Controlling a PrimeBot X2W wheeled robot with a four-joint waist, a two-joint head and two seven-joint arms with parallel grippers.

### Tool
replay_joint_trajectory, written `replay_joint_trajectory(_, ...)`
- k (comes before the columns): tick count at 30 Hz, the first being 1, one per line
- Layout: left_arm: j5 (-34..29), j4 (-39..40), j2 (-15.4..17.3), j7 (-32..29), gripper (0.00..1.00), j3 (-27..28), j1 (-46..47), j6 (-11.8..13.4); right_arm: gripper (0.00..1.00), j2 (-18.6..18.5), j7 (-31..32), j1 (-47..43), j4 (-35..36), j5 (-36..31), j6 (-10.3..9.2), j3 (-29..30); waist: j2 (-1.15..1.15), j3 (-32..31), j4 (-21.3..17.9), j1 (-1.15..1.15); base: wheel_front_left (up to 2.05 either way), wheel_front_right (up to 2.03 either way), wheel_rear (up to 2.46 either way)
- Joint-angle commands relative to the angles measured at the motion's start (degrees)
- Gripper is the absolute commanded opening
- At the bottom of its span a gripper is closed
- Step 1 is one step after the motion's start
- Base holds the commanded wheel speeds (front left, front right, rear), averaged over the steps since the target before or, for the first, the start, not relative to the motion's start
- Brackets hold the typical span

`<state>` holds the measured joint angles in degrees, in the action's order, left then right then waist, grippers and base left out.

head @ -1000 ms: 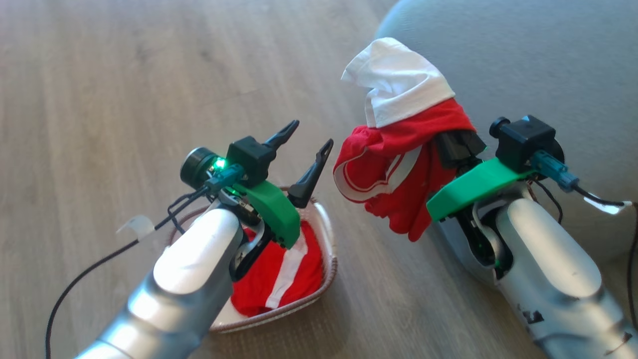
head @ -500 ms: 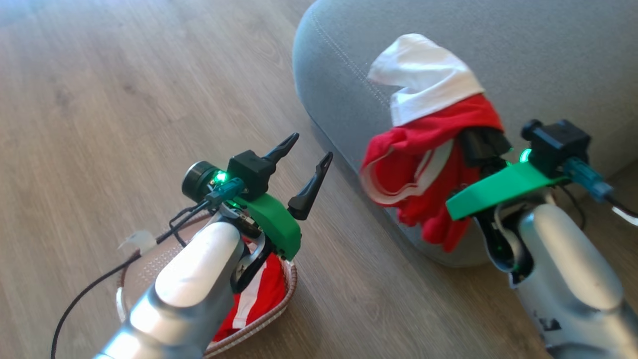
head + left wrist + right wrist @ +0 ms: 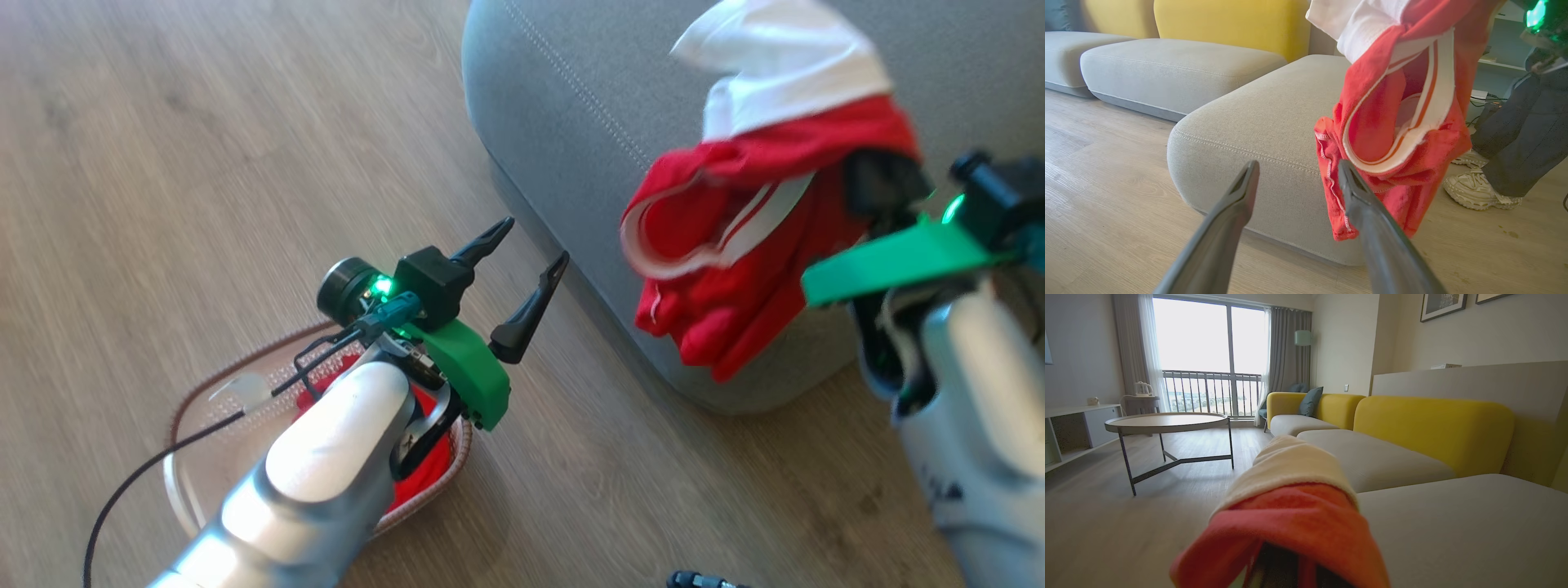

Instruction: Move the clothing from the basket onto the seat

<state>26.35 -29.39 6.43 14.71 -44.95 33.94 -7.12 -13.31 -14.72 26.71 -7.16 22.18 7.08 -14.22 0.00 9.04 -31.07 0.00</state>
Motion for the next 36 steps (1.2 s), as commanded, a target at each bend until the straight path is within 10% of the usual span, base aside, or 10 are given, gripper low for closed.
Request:
replay_joint_trajectory(1,0.2,2.3,1.1,0.3,1.0,1.4,3.3,-0.4,0.0,-1.1,-0.3,4.4,0.6,-1.2,0.41,0.8,0.0,1.2,0.0,0.0,0.0,0.0,0.0)
replay_joint_trajectory(36,1.1,10.2,7.5,-1.9,1.0,-8.1,13.7,-0.4,0.0,-17.7,3.5,48.9,-30.2,-24.0,0.41,30.7,0.0,28.0,14.8,0.0,0.0,0.0,0.0)
